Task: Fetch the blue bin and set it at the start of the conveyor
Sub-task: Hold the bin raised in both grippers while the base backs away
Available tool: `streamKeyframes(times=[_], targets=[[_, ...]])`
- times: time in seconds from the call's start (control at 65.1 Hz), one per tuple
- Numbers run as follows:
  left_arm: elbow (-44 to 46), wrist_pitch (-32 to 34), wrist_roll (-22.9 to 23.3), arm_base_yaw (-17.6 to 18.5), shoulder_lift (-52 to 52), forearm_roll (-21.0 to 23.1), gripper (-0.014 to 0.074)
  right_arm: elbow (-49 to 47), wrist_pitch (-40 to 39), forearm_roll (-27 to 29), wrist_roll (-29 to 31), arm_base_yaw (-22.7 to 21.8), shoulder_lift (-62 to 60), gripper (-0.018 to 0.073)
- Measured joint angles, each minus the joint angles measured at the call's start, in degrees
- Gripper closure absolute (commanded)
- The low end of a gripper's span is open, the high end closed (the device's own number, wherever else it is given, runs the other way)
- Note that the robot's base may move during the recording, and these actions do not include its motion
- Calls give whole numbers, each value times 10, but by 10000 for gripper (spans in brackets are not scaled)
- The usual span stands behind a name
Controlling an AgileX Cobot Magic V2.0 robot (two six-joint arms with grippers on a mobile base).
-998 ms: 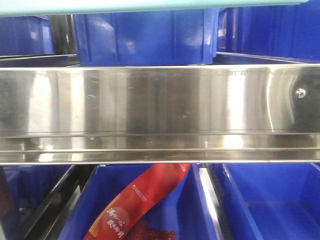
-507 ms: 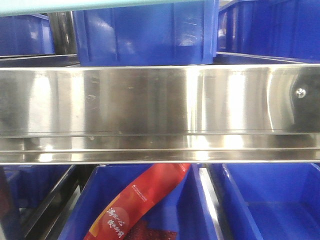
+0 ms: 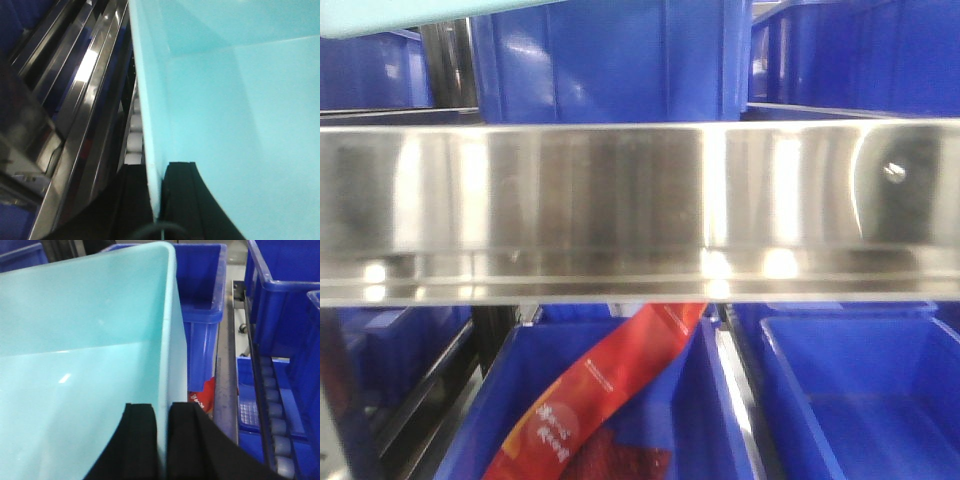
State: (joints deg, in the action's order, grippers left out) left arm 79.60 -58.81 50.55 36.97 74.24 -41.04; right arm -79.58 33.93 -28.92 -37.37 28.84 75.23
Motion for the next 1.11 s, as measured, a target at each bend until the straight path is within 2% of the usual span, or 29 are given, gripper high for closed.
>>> streamKeyframes(times=[0.476,1.105], targets=[[0,-15,6,0,-4,0,708,1,-61,-9,5,-1,0,724],[0,-21,6,0,-4,0,708,1,-74,-12,7,-3,0,724]])
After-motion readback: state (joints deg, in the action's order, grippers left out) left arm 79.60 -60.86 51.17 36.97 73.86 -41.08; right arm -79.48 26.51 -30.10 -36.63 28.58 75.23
